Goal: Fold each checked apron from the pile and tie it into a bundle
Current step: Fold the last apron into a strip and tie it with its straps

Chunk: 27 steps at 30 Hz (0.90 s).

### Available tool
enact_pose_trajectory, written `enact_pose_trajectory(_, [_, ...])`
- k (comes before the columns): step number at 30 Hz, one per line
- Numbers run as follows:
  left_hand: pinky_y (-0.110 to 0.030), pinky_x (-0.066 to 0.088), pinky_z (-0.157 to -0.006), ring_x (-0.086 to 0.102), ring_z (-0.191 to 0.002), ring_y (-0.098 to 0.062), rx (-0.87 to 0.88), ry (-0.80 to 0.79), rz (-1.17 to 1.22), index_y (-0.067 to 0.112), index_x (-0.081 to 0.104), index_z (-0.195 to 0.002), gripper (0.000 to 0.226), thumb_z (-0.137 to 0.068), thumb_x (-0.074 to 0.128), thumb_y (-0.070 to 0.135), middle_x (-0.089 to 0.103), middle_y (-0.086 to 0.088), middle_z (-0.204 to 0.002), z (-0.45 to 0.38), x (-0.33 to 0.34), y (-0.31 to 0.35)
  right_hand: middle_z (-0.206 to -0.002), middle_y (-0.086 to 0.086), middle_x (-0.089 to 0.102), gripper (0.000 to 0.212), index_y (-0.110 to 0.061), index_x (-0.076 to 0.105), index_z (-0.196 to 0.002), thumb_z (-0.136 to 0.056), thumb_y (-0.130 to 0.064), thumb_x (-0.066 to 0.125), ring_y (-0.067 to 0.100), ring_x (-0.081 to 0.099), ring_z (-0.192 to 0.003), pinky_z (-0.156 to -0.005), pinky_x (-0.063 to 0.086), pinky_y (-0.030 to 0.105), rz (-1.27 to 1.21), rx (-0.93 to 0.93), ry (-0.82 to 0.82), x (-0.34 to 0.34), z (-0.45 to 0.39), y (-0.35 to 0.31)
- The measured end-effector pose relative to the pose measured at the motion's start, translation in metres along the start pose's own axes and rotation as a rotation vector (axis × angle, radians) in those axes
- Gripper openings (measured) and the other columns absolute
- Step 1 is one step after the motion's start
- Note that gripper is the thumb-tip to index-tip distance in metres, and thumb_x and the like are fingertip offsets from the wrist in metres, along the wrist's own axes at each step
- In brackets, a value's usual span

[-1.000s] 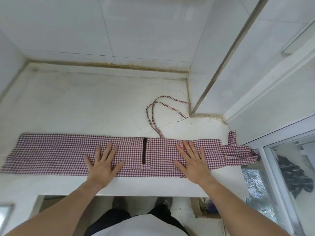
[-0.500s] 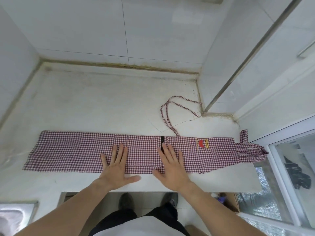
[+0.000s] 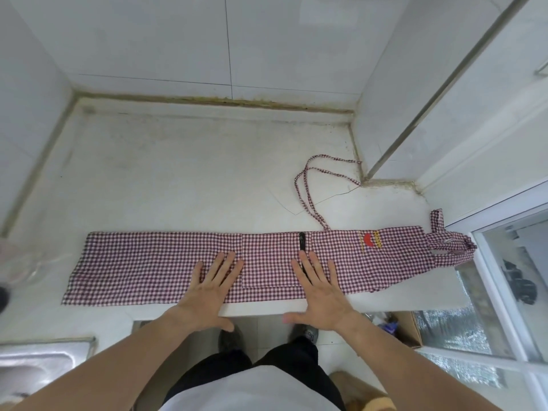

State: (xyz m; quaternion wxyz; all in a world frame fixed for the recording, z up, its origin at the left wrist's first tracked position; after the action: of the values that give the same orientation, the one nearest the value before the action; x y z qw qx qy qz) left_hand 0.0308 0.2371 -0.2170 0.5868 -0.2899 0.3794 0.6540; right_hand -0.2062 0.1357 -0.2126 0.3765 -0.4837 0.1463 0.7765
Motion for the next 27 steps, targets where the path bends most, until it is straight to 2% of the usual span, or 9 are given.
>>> enact_pose_trajectory(2, [-0.054,-0.023,-0.111,-0.035,-0.143,-0.026,0.022,0.045,-0.05,0.027,-0.038,-0.146,0.125,-0.084,0.064,0.062,-0.045,-0.002,-0.152,0.007,0.003,-0.002,-0.16,0.002,-0.033,0.126,-0.023,-0.025,-0.153,-0.066,-0.102,0.022,0.023,-0.031,-0.147,-0.116,-0.019,0.056,0.039,-0.02,0.018,0.006,0.006,0.001])
enact_pose_trajectory(5, [-0.053,-0.007,-0.116,-0.024,-0.148,-0.023,0.076,0.106,-0.039,0.031,-0.035,-0.148,0.111,-0.092,0.058,0.053,-0.036,0.001,-0.157,0.016,0.009,-0.004,-0.166,0.005,0.01,0.098,-0.022,0.014,-0.159,-0.086,-0.086,0.02,0.028,0.012,-0.153,-0.117,0.006,0.054,0.061,0.014,0.077,0.012,0.02,0.001])
enact_pose_trajectory(9, [-0.045,0.0,-0.119,-0.011,-0.15,-0.015,0.132,0.163,0.019,0.034,-0.006,-0.158,0.091,-0.094,0.059,0.022,-0.017,0.006,-0.163,0.031,0.009,-0.009,-0.156,0.004,0.039,0.073,-0.023,0.036,-0.152,-0.091,-0.063,0.036,0.027,0.043,-0.14,-0.116,0.029,0.055,0.095,0.014,0.18,0.01,0.036,-0.009])
enact_pose_trajectory(12, [-0.046,0.018,-0.115,0.03,-0.146,-0.021,0.172,0.259,0.073,0.028,0.043,-0.149,0.082,-0.076,0.076,0.009,0.032,0.0,-0.159,0.044,0.006,-0.017,-0.15,0.004,0.048,0.084,-0.023,0.045,-0.147,-0.073,-0.048,0.077,0.025,0.052,-0.134,-0.103,0.039,0.052,0.11,-0.009,0.194,0.006,0.039,-0.008])
enact_pose_trajectory(14, [-0.046,0.044,-0.104,0.056,-0.122,-0.021,0.146,0.356,0.104,0.024,0.067,-0.124,0.069,-0.061,0.087,0.007,0.06,0.0,-0.132,0.048,0.009,-0.031,-0.152,0.001,0.046,0.084,-0.022,0.044,-0.148,-0.074,-0.034,0.081,0.023,0.049,-0.136,-0.106,0.04,0.05,0.045,0.001,0.188,0.0,0.039,-0.004])
enact_pose_trajectory(16, [-0.045,0.056,-0.094,0.063,-0.106,-0.018,0.073,0.421,0.199,0.021,0.074,-0.11,0.05,-0.064,0.086,0.005,0.068,0.002,-0.114,0.053,0.005,-0.051,-0.155,0.0,0.041,0.067,-0.02,0.04,-0.15,-0.089,-0.022,0.068,0.022,0.043,-0.141,-0.116,0.035,0.045,-0.04,-0.002,0.177,-0.012,0.037,-0.004])
enact_pose_trajectory(19, [-0.034,0.052,-0.095,0.064,-0.1,-0.019,-0.049,0.395,0.289,0.017,0.073,-0.11,0.026,-0.084,0.073,0.011,0.07,-0.001,-0.109,0.052,-0.01,-0.078,-0.141,0.002,0.058,0.046,-0.019,0.056,-0.14,-0.1,-0.041,0.052,0.02,0.06,-0.122,-0.108,0.044,0.034,-0.239,0.05,0.121,-0.036,0.025,0.004])
enact_pose_trajectory(21, [-0.028,0.048,-0.091,0.065,-0.099,-0.02,-0.138,0.332,0.34,0.016,0.072,-0.109,0.019,-0.091,0.067,0.02,0.072,-0.003,-0.108,0.05,-0.021,-0.096,-0.118,-0.001,0.072,0.075,-0.021,0.067,-0.128,-0.09,-0.076,0.032,0.014,0.067,-0.097,-0.089,0.05,0.027,-0.282,0.071,0.068,-0.054,0.016,0.009])
enact_pose_trajectory(27, [-0.023,0.042,-0.085,0.062,-0.105,-0.018,-0.291,0.017,0.237,0.013,0.065,-0.121,0.033,-0.098,0.058,0.035,0.066,-0.004,-0.121,0.046,-0.049,-0.144,-0.098,0.001,0.064,0.043,-0.013,0.068,-0.104,-0.095,-0.053,0.056,0.022,0.06,-0.094,-0.075,0.038,0.027,-0.211,0.135,-0.163,-0.08,-0.019,0.024])
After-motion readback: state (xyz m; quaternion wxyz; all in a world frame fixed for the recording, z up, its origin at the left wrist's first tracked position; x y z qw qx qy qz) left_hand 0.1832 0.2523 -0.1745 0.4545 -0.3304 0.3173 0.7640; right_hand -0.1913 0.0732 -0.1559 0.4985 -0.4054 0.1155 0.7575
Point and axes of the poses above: each hand's wrist, its own z-axis away from the middle knuckle, its own x-axis out of the palm, y = z × x, the point moved 5 cm from there along -z, towards the middle knuckle
